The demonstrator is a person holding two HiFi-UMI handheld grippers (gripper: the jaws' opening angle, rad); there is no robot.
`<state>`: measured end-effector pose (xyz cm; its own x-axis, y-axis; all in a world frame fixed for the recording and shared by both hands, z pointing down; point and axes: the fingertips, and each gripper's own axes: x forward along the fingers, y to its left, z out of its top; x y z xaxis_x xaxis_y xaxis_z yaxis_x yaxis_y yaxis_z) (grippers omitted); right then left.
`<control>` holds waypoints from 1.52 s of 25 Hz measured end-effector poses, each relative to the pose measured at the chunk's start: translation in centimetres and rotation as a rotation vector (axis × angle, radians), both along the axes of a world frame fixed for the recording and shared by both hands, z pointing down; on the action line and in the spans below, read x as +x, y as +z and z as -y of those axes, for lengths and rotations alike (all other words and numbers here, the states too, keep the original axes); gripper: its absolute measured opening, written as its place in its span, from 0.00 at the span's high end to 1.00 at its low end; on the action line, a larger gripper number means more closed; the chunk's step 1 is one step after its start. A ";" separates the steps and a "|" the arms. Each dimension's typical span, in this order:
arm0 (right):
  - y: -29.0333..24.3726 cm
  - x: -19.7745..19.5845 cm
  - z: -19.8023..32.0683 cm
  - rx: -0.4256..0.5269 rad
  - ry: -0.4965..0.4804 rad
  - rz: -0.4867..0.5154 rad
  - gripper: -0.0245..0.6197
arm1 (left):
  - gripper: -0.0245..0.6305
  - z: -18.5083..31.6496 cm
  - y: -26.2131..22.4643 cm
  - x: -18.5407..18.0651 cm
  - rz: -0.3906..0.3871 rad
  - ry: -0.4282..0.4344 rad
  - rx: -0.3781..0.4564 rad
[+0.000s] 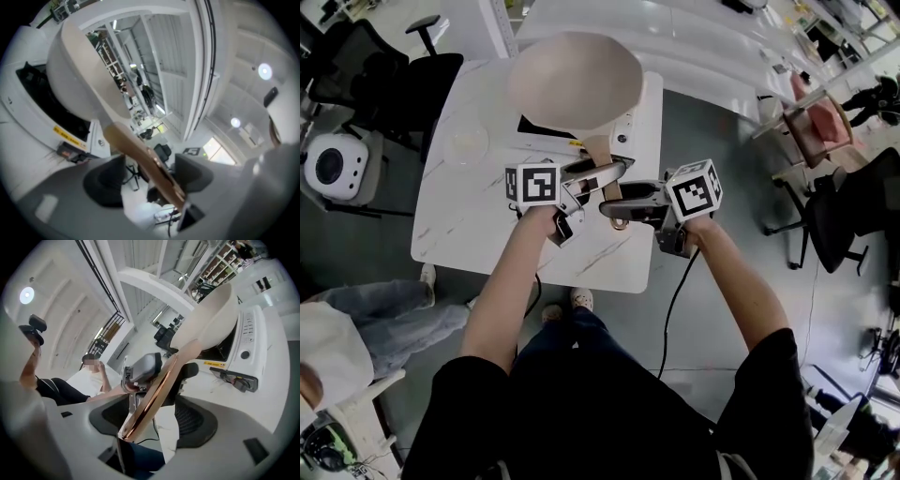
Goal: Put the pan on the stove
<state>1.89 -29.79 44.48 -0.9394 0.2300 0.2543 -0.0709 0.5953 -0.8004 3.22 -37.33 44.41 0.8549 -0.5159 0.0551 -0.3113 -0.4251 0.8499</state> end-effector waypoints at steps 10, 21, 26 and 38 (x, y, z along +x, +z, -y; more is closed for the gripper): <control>-1.0 3.8 -0.4 0.087 0.335 -0.005 0.57 | 0.67 -4.3 -0.6 -4.0 0.092 -0.112 0.055; -5.6 6.3 -2.8 0.372 0.720 -0.037 0.91 | 0.95 -10.2 -4.8 -5.3 0.430 -0.266 0.301; -8.3 6.8 -4.9 0.631 0.868 -0.136 0.92 | 0.95 -13.1 -7.3 -5.9 0.621 -0.347 0.400; -14.5 6.8 -12.0 1.071 0.998 -0.227 0.93 | 0.95 -20.2 -11.6 -7.1 0.803 -0.502 0.571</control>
